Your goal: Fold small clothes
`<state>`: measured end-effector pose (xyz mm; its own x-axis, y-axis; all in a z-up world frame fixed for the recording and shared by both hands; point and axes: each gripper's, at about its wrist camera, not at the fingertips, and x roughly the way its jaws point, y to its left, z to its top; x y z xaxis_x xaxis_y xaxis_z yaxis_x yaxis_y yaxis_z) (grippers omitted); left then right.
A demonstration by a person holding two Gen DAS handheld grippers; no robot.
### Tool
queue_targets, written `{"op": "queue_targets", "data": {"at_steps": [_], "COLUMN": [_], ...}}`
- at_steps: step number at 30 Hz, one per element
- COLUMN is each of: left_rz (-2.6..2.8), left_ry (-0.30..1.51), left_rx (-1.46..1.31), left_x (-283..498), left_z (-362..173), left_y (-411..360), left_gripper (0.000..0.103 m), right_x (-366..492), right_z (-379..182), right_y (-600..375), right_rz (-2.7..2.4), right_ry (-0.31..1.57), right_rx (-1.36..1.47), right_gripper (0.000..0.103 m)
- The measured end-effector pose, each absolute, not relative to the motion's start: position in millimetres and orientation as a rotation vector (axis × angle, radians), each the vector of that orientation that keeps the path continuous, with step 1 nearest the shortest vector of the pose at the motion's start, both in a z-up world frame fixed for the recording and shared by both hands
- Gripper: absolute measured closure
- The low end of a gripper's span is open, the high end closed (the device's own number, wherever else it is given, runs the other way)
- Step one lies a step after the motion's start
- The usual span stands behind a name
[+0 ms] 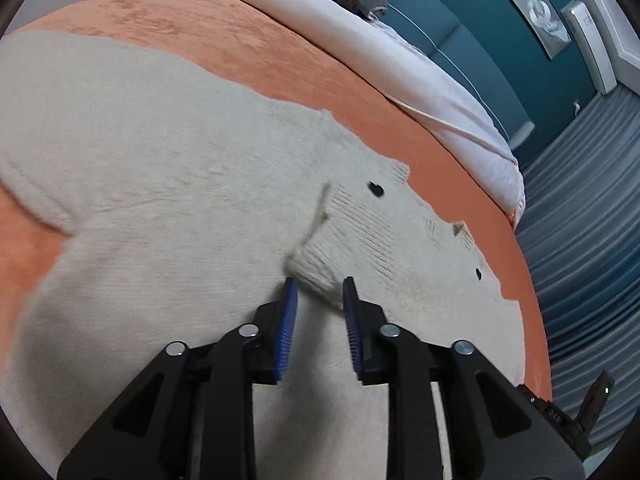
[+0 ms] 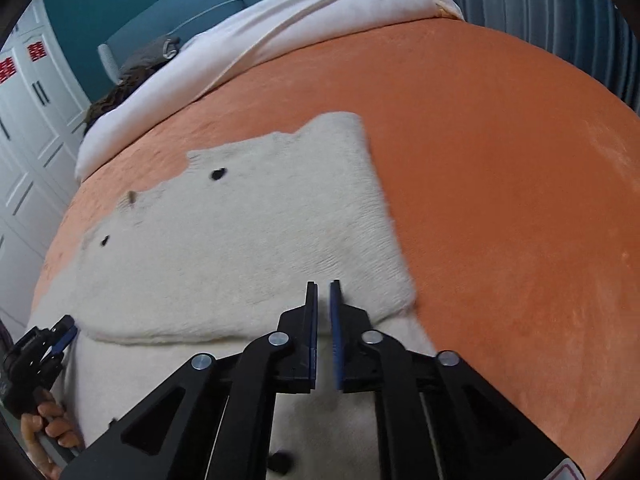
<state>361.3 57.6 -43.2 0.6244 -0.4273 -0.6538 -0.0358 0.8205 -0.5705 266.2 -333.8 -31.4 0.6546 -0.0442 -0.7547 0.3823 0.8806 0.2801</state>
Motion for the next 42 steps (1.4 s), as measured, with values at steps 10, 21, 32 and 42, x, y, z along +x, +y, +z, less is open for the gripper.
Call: {"op": "queue_targets", "data": {"at_steps": [10, 21, 32, 42], "left_rz": [0.325, 0.441, -0.29, -0.421], "left_ry": [0.791, 0.736, 0.564, 0.946], "left_rx": [-0.77, -0.858, -0.392, -0.437], "left_x": [329.7, 376.4, 369.9, 303.1], "left_z": [-26.1, -13.8, 132.3, -14.3], "left_y": [334.0, 419.2, 98.0, -50.0], "left_gripper": [0.028, 0.094, 0.094, 0.054], "right_x": [209.7, 211.7, 209.4, 207.6], "right_z": [-60.5, -69.3, -71.4, -71.0], "right_y": [-231.8, -234.7, -235.6, -245.7], "right_rz": [-0.098, -0.03, 0.01, 0.064], "right_ry": [0.839, 0.827, 0.8, 0.78], "right_rx": [0.303, 0.346, 0.377, 0.461], "right_gripper": [0.082, 0.057, 0.049, 0.046]}}
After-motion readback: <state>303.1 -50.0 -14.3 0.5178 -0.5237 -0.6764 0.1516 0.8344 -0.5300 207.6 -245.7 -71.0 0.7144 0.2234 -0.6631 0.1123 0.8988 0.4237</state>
